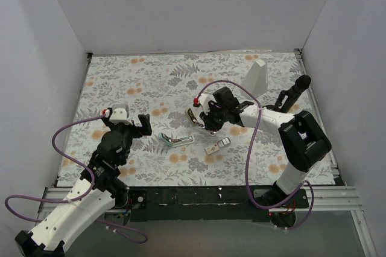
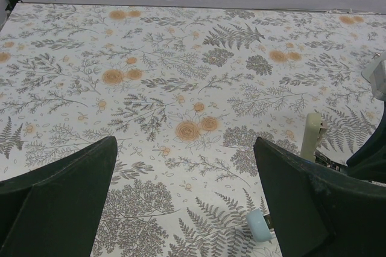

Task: Load the staples into the stapler

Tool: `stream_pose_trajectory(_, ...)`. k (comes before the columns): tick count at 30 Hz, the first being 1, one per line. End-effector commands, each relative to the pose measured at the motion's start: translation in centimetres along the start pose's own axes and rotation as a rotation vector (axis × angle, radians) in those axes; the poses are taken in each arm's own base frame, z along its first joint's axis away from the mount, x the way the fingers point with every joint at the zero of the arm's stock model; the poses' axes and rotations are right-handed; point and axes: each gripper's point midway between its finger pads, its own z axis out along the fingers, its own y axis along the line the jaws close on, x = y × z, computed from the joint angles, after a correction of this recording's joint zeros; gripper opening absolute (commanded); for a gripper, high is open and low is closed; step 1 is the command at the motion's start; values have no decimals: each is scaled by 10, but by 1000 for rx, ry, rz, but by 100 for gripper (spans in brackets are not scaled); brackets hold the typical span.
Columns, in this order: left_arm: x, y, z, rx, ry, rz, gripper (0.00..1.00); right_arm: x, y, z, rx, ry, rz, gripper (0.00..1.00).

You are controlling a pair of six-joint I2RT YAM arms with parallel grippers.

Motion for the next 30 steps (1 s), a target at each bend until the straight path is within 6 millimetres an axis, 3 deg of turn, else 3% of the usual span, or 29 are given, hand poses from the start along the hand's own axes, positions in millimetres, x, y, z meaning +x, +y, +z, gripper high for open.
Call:
stream_pose_trajectory(1, -2, -1, 1, 4, -8, -7, 98, 2, 2, 3, -13, 24, 7, 29)
stream_pose_trajectory(10, -4, -1, 1, 6, -12, -8, 98, -9, 4, -5, -11, -10, 3, 33)
stream_pose_trajectory(18, -2, -3, 1, 17, -7, -8, 98, -40, 5, -33, 26, -122, -11, 60)
stream_pose_trajectory(21, -1, -6, 1, 33, 1, -3, 98, -37, 2, -37, 66, -130, 8, 66)
stream_pose_trajectory(25, -1, -27, 4, 131, 20, -13, 98, -30, 0, -37, 95, -152, 5, 68)
stream_pose_trajectory(26, -1, -32, 5, 153, 27, -18, 98, -21, 3, -35, 92, -147, 6, 68)
stream_pose_trajectory(28, 9, -43, 11, 183, 79, -31, 98, -14, 5, -34, 94, -156, -10, 68)
stream_pose_trajectory(29, 5, -49, 13, 200, 95, -46, 98, -23, 4, -37, 105, -205, -33, 68)
stream_pose_trajectory(30, 14, -55, 19, 200, 143, -66, 98, -10, 8, -34, 98, -199, -32, 68)
